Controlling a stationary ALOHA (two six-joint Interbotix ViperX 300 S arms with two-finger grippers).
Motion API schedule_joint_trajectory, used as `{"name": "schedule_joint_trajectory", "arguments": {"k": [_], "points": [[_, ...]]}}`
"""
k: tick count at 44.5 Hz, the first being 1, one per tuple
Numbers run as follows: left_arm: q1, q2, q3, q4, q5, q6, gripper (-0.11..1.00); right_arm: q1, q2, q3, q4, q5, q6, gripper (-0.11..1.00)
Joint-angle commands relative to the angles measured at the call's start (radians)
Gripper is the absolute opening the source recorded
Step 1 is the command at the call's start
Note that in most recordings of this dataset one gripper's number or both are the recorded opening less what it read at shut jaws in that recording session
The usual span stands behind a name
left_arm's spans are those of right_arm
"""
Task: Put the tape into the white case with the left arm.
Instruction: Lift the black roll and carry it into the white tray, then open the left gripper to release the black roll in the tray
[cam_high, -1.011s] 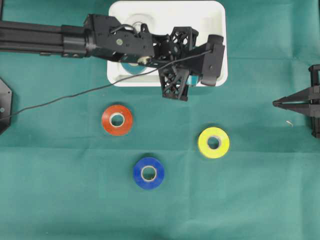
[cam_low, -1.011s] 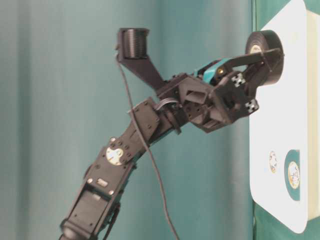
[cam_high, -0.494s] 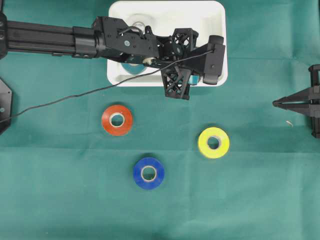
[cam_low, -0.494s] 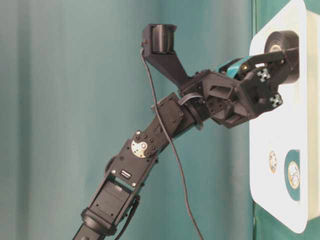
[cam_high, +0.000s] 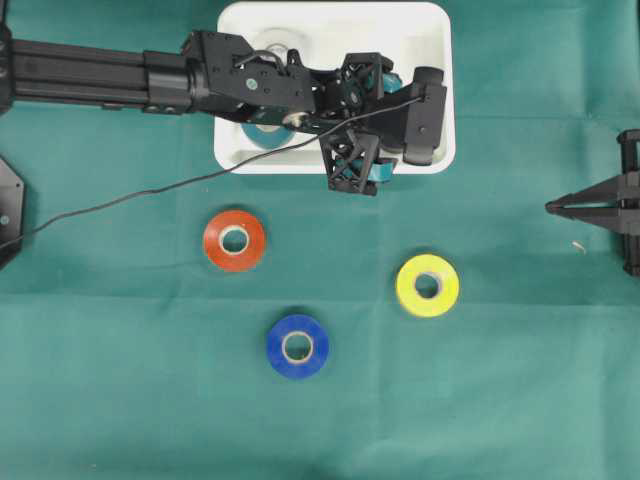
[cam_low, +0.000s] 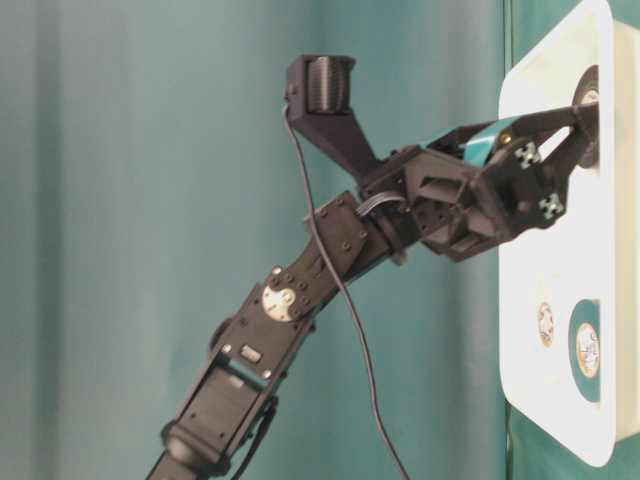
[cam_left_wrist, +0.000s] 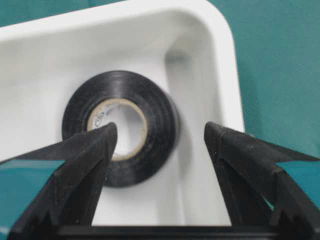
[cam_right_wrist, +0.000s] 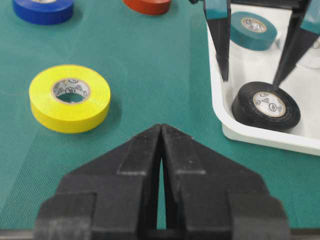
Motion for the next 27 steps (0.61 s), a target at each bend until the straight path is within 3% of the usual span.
{"name": "schedule_joint_trajectory", "arguments": {"k": [1, 27], "points": [[-0.011, -0.086, 0.005, -0.003, -0.003, -0.003, 0.81, -0.002, 0.006, -0.009, -0.002, -0.011, 0.002, -0.09], [-0.106, -0.347, 0.183, -0.006, -0.006, -0.012, 0.81, -0.002, 0.005, -0.008, -0.002, -0.011, 0.002, -0.09]]}}
